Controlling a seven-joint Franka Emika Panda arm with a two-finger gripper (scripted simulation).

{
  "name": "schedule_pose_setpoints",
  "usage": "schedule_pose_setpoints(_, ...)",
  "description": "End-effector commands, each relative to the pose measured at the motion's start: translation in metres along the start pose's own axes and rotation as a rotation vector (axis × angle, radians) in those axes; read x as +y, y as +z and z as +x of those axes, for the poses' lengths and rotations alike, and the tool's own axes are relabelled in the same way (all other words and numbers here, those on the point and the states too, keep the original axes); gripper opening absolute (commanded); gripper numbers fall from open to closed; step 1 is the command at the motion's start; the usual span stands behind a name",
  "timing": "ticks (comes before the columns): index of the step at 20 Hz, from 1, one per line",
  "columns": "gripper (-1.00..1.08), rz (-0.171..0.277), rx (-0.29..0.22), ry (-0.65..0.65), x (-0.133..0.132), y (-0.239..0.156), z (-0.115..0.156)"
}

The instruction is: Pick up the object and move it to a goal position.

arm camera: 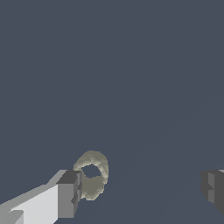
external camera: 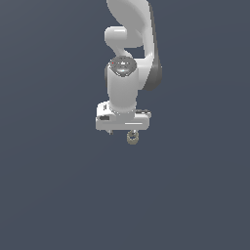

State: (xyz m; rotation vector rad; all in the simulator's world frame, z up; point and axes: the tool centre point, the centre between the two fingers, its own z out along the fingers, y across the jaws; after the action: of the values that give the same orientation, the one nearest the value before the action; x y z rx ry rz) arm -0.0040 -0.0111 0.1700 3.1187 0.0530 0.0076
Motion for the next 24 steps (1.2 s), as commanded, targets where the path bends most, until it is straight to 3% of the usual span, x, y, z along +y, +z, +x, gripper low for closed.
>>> schedule_pose_setpoints(1, 1.00, 0.000, 0.000, 0.000, 0.000, 0.000, 0.000)
schedule_pose_setpoints(10, 1.00, 0.012, -0.038, 0.058, 0.028, 0.011, -0.012)
schedule_pose_setpoints(24, 1.00, 0.012, -0.033, 0.095, 0.016, 0.019, -0.016)
